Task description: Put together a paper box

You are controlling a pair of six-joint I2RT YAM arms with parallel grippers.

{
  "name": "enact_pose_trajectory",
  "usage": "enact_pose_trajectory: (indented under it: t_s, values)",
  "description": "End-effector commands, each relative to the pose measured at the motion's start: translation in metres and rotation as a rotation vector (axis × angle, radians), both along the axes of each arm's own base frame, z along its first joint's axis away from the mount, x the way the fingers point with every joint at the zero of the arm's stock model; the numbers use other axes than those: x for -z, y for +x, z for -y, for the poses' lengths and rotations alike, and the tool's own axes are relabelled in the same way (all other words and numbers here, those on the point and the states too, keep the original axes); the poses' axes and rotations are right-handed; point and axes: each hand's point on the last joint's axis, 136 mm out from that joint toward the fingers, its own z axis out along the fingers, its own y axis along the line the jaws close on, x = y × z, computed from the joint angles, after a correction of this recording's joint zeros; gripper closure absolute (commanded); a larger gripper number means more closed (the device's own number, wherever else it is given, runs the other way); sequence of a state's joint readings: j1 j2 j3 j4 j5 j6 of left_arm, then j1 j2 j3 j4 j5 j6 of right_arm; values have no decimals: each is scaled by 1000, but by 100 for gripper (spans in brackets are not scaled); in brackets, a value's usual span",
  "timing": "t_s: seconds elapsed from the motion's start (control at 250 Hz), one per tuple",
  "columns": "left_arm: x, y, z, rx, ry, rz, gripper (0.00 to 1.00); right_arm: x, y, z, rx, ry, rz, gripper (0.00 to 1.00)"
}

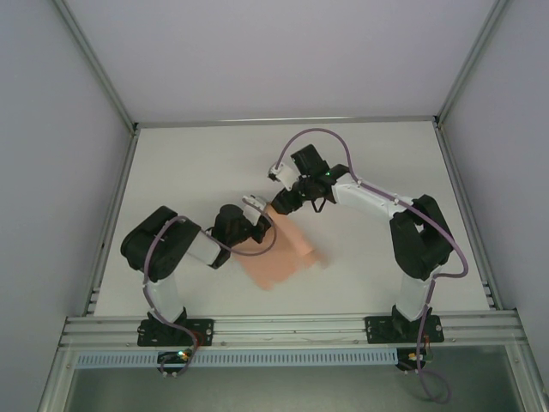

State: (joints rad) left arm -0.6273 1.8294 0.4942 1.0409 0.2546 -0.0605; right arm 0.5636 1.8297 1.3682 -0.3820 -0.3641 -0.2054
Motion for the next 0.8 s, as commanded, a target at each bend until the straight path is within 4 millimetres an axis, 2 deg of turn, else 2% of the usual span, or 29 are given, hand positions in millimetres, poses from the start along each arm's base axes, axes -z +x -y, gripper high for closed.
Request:
enact_pose_trajectory:
  t_s: [0.0, 0.092, 0.188, 0.272, 0.323, 0.355, 0.383, 0.475, 0.551, 0.683, 0.799]
  values:
    - [-49, 20, 10, -22, -97, 99, 100, 27, -18, 5, 8, -58, -92, 48]
    - [-50, 30, 0, -105, -82, 66, 100, 19, -8, 22, 111, -56, -38, 41]
    - [-51, 34, -8, -166, -52, 12, 100, 1, -3, 48, 242, -19, 16, 33]
    - [-55, 34, -16, -212, -45, -13, 100, -17, -13, 72, 302, 41, 56, 29]
    - [-62, 34, -19, -232, -58, -22, 100, -28, -27, 81, 295, 94, 68, 26]
    - [-66, 34, -20, -240, -66, -34, 100, -27, -39, 83, 264, 114, 61, 24]
    - [-69, 34, -21, -245, -70, -49, 100, -40, -50, 85, 235, 144, 90, 23]
    - [-76, 32, -19, -231, -67, -119, 100, -53, -90, 84, 87, 204, 137, 19]
    - [-84, 30, -15, -217, -73, -156, 100, -65, -108, 81, 16, 264, 189, 15]
    - [-90, 32, -20, -267, -73, -249, 100, -81, -116, 82, -33, 273, 245, 13]
    - [-87, 30, -27, -308, -19, -302, 100, -94, -101, 89, 32, 238, 313, 12]
